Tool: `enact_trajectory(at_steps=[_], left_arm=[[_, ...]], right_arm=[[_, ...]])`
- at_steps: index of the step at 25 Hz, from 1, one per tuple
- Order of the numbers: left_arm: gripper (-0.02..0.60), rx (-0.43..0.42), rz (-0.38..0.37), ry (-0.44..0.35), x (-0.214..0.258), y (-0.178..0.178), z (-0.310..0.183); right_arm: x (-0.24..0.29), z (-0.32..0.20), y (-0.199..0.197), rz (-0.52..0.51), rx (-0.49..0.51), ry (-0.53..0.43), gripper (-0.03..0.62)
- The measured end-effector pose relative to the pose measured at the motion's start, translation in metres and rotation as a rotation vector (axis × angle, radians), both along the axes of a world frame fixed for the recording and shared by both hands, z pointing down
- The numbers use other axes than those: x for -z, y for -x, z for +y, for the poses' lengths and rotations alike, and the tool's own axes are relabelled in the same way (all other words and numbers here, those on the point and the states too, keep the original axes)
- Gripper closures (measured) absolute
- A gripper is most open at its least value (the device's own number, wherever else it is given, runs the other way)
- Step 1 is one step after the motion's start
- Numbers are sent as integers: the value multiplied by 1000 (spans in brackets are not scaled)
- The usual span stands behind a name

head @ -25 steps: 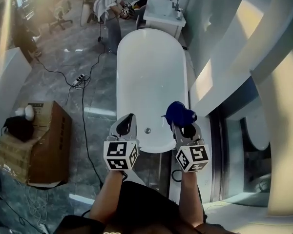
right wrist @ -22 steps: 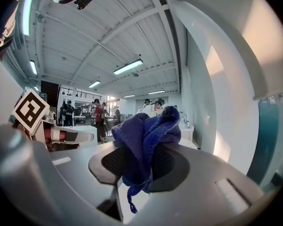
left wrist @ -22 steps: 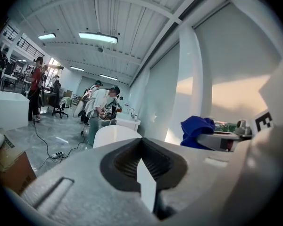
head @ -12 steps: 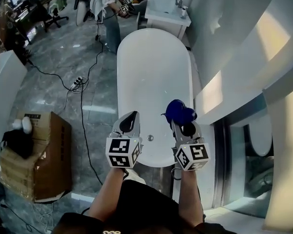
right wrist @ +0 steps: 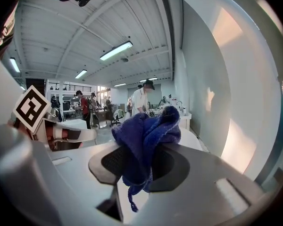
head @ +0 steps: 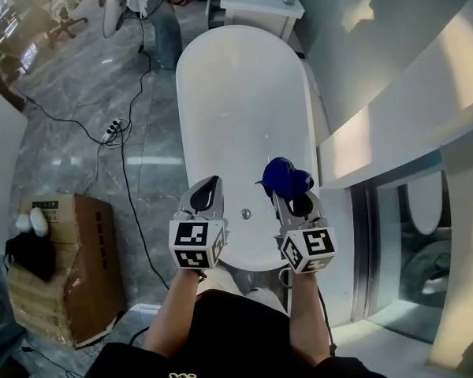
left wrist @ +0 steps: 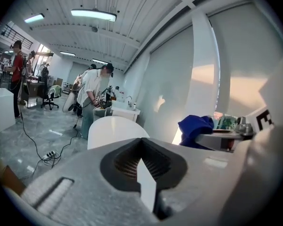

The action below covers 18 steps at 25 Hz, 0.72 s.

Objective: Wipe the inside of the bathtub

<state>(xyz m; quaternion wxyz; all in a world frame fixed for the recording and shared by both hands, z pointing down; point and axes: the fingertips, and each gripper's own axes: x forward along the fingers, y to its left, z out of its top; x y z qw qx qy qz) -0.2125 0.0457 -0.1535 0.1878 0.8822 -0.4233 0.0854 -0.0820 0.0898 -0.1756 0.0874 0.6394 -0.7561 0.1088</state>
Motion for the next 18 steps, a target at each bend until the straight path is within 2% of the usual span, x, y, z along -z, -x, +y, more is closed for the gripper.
enact_trajectory(at_steps=[2, 6, 8, 13, 18], left_arm=[[578, -11, -27, 10, -11, -6, -8], [578, -42, -24, 45, -25, -24, -8], [578, -38, -26, 52, -28, -32, -10], [578, 18, -60, 76, -43, -48, -6], [578, 110, -131, 121, -75, -46, -3]], right_arm=[[-10, -2, -4, 7, -5, 28, 480], [-25, 1, -29, -4, -63, 70, 480], [-29, -2, -39, -6, -60, 77, 480], [-55, -7, -59, -45, 2, 115, 480], [-83, -29, -61, -62, 137, 138, 480]])
